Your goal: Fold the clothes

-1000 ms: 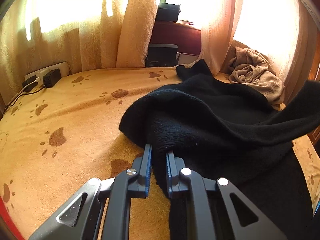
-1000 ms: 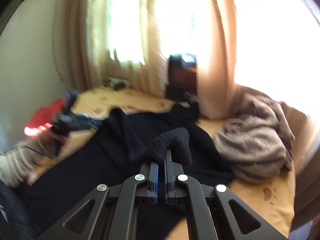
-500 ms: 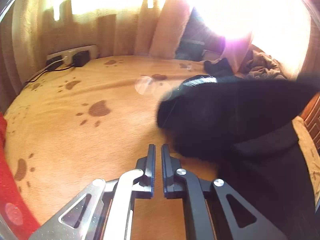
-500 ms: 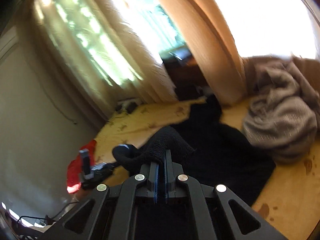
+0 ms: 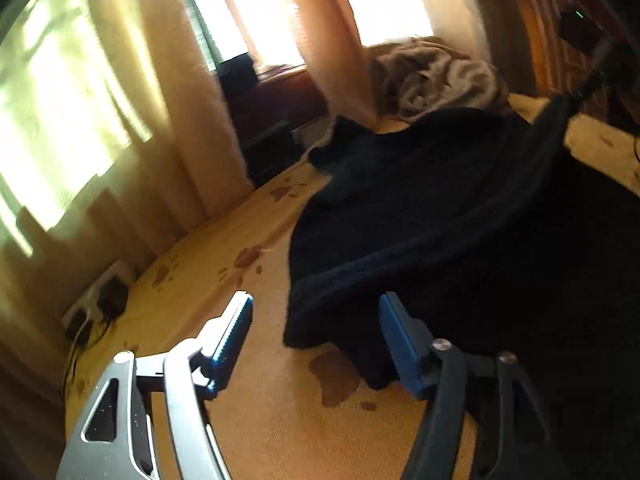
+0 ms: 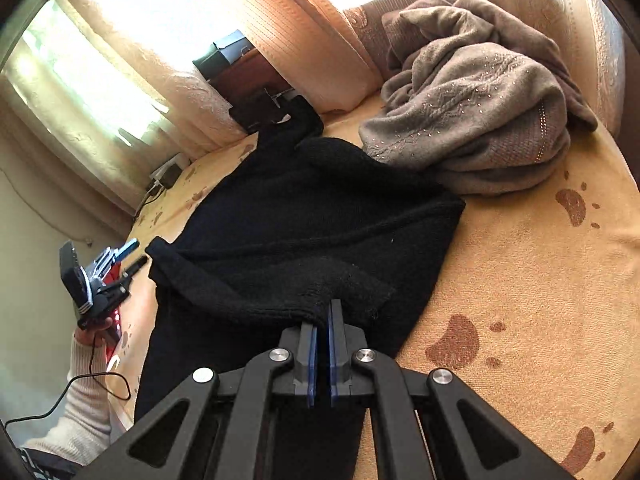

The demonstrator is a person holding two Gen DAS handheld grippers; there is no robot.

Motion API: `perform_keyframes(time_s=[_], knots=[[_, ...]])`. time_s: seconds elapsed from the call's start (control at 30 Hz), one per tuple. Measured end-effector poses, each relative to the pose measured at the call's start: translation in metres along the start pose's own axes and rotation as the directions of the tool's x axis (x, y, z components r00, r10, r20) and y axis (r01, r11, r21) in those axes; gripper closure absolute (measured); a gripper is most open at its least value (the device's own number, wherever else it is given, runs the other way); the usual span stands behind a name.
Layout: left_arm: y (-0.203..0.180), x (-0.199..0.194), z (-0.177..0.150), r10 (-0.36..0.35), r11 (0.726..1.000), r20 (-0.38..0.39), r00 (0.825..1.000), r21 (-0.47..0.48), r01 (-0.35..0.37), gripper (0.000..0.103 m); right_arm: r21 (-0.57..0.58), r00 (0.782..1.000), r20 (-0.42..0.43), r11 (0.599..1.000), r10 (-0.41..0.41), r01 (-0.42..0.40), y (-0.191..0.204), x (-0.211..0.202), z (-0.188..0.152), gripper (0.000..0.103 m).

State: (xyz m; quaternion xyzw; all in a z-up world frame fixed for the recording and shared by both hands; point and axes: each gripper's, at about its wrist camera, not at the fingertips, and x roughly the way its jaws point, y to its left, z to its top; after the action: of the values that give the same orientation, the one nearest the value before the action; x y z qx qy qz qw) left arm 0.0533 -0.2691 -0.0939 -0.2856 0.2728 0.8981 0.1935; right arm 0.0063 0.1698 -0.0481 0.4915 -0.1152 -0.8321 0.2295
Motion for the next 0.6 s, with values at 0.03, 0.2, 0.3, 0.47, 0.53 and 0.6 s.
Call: perform_keyframes(time_s=[0.03, 0.2, 0.3, 0.47, 0.53, 0.6], knots=[[-0.004, 0.003, 0.003, -0.011, 0.999, -0.006, 1.000, 0.039, 0.011, 0.031, -0.008, 1.000, 0.001, 1.000, -0.002, 0.002, 0.001, 0.001, 0.000, 0.099], [0.007, 0.024, 0.016, -0.109, 0.993, -0.078, 0.991, 0.044, 0.112, 0.036, -0.033, 1.000, 0.006, 0.999, -0.010, 0.011, 0.002, 0.001, 0.001, 0.098], [0.016, 0.032, 0.019, -0.167, 0.986, -0.115, 0.979, 0.009, 0.169, 0.066, -0.054, 0.999, 0.025, 0.998, -0.020, 0.021, 0.004, -0.003, 0.001, 0.098], [0.018, 0.028, 0.015, -0.294, 0.952, -0.155, 0.943, 0.043, 0.304, 0.097, -0.125, 0.996, 0.085, 0.991, -0.039, 0.050, 0.013, -0.019, -0.002, 0.098], [0.013, 0.017, 0.011, -0.351, 0.921, -0.171, 0.921, 0.115, 0.373, 0.097, -0.157, 0.993, 0.115, 0.986, -0.030, 0.048, 0.017, -0.031, -0.006, 0.098], [0.010, 0.001, 0.006, -0.383, 0.892, -0.176, 0.907, 0.186, 0.413, 0.097, -0.193, 0.990, 0.140, 0.981, 0.001, 0.026, 0.025, -0.047, -0.013, 0.098]])
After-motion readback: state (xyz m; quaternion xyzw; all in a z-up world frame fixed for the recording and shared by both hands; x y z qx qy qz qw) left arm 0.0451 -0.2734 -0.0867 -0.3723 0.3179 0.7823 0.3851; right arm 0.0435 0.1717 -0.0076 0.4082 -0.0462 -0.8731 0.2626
